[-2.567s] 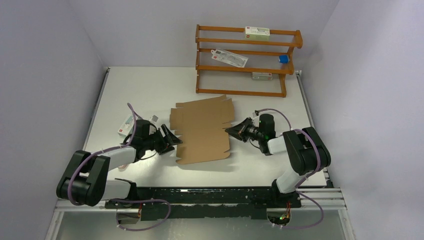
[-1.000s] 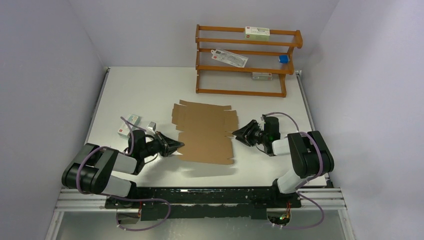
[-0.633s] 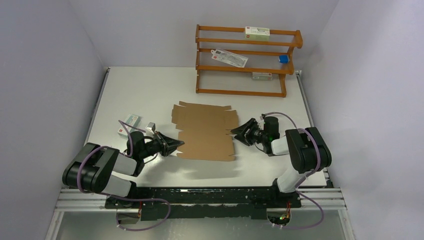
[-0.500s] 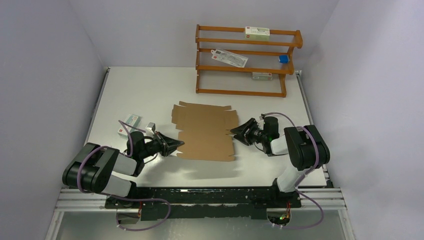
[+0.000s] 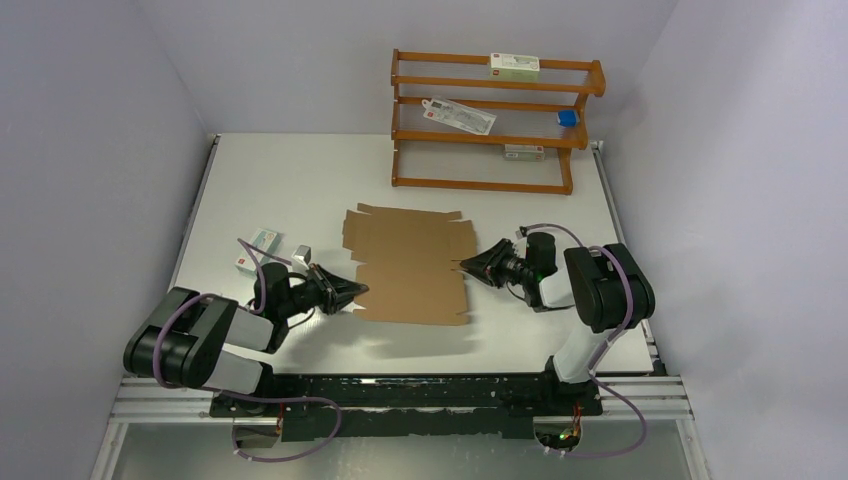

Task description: Fold the paper box

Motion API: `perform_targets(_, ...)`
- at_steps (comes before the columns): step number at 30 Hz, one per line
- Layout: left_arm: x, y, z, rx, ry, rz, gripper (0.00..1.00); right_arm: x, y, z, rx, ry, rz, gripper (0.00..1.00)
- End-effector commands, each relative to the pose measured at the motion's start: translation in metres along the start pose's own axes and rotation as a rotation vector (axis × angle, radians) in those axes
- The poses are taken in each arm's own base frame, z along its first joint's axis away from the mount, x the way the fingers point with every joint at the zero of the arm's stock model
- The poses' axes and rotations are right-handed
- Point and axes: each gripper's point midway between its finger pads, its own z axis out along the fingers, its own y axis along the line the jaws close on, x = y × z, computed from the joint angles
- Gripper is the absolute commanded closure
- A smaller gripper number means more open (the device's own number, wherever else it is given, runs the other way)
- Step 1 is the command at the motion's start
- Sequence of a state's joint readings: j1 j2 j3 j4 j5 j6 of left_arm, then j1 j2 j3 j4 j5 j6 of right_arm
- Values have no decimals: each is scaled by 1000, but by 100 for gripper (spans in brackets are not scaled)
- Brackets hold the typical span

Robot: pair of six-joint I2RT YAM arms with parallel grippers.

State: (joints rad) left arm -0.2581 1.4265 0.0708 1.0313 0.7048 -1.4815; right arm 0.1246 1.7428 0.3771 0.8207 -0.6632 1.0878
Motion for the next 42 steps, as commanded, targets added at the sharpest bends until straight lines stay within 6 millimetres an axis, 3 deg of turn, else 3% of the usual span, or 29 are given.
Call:
perform_targets(1, 2, -4, 2, 6, 24, 71, 92, -3, 12, 2, -34, 8, -73, 80)
perform_targets(11, -7, 22, 4, -138, 4, 161, 91, -6, 10, 7, 99, -6, -244, 95)
perform_targets(26, -13, 52, 6, -291, -4, 272, 88, -12, 26, 15, 426, -62, -638, 95)
perform_targets(42, -16, 69, 6, -397, -27, 348, 86, 1, 32, 34, 714, -72, -910, 94)
